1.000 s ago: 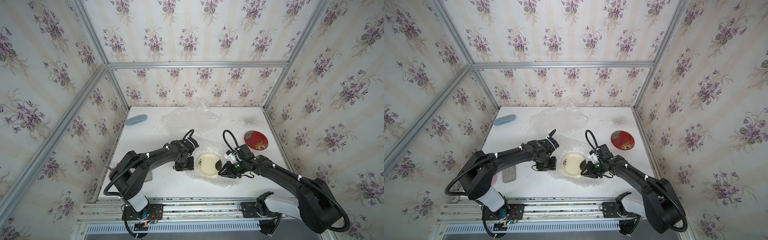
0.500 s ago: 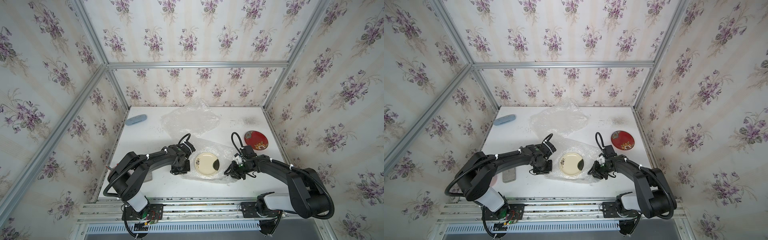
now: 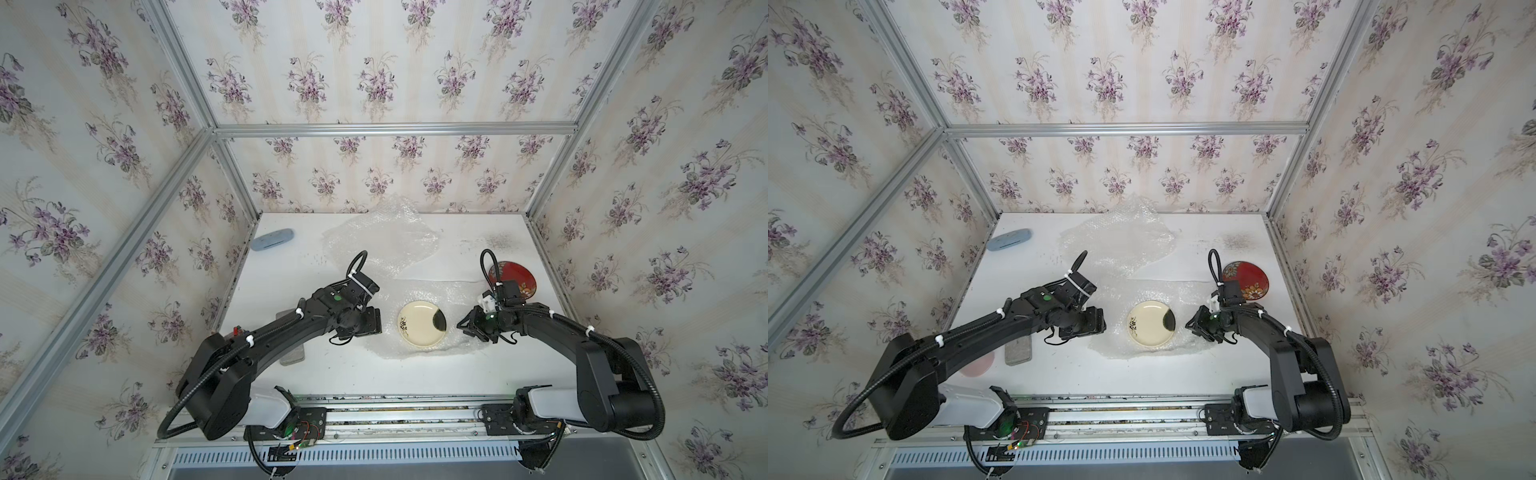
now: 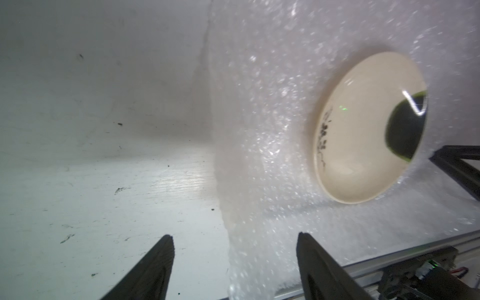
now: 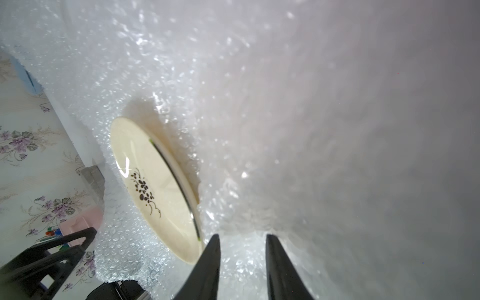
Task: Unpack dinner plates from bubble wrap
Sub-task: Unwrap the bubble wrap at the center of the board.
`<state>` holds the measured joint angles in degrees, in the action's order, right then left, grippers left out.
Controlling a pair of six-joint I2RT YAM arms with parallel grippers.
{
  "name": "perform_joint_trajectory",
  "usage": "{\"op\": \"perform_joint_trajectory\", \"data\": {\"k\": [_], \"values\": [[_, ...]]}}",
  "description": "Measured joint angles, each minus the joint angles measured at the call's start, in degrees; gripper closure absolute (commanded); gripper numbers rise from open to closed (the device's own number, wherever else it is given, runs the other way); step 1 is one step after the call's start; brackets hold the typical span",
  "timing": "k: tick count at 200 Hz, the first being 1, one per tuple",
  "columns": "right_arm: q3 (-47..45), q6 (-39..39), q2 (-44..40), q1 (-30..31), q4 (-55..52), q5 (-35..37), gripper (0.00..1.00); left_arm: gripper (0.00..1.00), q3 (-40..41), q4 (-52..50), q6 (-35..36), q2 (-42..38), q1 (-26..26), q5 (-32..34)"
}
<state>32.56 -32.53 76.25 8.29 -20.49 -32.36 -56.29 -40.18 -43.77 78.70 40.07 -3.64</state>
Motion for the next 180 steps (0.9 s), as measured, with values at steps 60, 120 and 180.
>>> {"op": "perform_joint_trajectory", "data": {"k": [60, 120, 180], "values": [[4.74, 1.11, -12.83, 0.0, -11.39, 2.54, 0.54, 0.14, -16.35, -3.1, 7.78, 4.92, 6.91, 0.48], [3.74, 0.98, -22.4, 0.0, -26.25, 5.88, 0.37, 0.13, -27.78, -5.7, 11.43, 15.82, 11.56, -0.55], [-0.48, -2.4, -19.04, -0.42, -22.97, 5.99, 0.38, 0.12, -36.5, -5.68, 19.21, 27.04, 21.33, -7.3]]}}
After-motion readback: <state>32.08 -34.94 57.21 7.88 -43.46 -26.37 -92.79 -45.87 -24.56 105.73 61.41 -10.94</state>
